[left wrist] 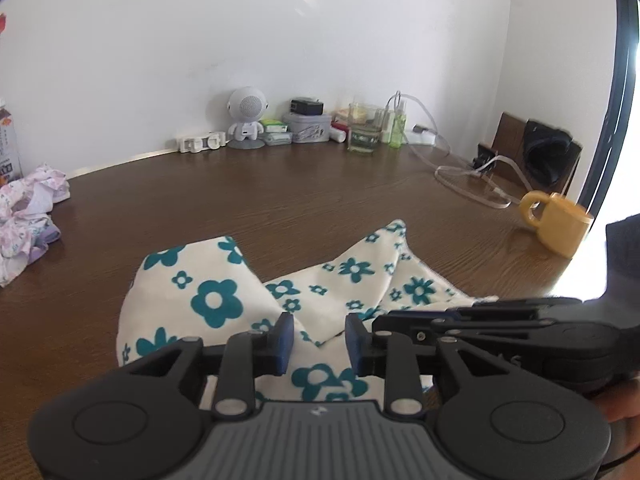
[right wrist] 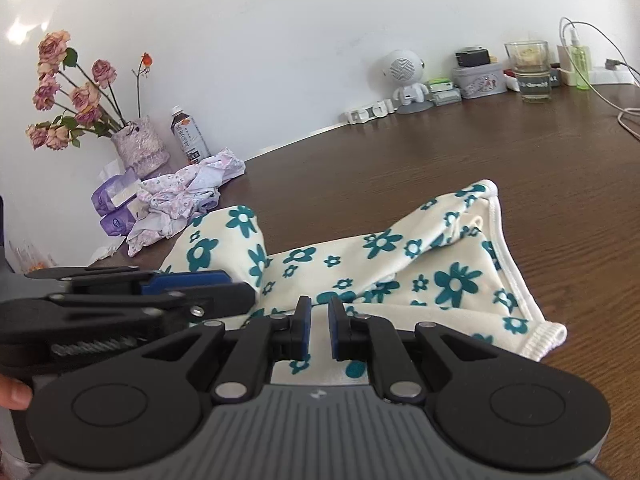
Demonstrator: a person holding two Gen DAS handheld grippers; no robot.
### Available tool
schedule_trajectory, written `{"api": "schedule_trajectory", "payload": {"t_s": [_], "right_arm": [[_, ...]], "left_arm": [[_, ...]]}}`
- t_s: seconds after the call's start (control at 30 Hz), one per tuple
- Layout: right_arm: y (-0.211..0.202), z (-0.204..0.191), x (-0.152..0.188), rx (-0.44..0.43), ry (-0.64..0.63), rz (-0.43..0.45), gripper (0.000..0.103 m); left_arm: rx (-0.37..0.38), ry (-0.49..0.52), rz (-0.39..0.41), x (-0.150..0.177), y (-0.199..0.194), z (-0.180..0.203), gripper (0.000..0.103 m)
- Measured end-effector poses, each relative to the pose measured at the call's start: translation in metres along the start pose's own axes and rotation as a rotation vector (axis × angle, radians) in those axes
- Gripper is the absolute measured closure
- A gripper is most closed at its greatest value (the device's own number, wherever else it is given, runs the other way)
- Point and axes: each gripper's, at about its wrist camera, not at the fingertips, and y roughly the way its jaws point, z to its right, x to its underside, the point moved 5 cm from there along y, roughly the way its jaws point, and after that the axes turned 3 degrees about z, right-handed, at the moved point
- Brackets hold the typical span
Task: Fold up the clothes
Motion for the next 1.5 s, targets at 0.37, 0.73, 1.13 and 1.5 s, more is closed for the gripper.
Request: {"api": "schedule_trajectory", "payload": {"t_s": [0.37,0.73,1.13,1.5], "right_arm": [[-0.026,-0.04,-0.009,-0.191,0.015,0.031,0.088],[-0.047,-0.092,0.014,-0.133,-0.329,-0.017,0.057],[-0.018,-0.085,0.026,-0.037,-0.241,-0.031,0.083],[-0.025,-0.085,0.037,0.018,-0.289,-0.003,0.068]], "left_arm": [[-0.062,-0.06,0.042,0.008,-0.081,-0.053,0.07],[0.005,0.11,-0.004,0.051,-0.098,-0.043,0.052],[-0.189,0.443,-0.01,0.066,-0.058,-0.01,0.046],[-0.224,0.469,0.011,0.072,-0.048,-0.012,0.07]]}}
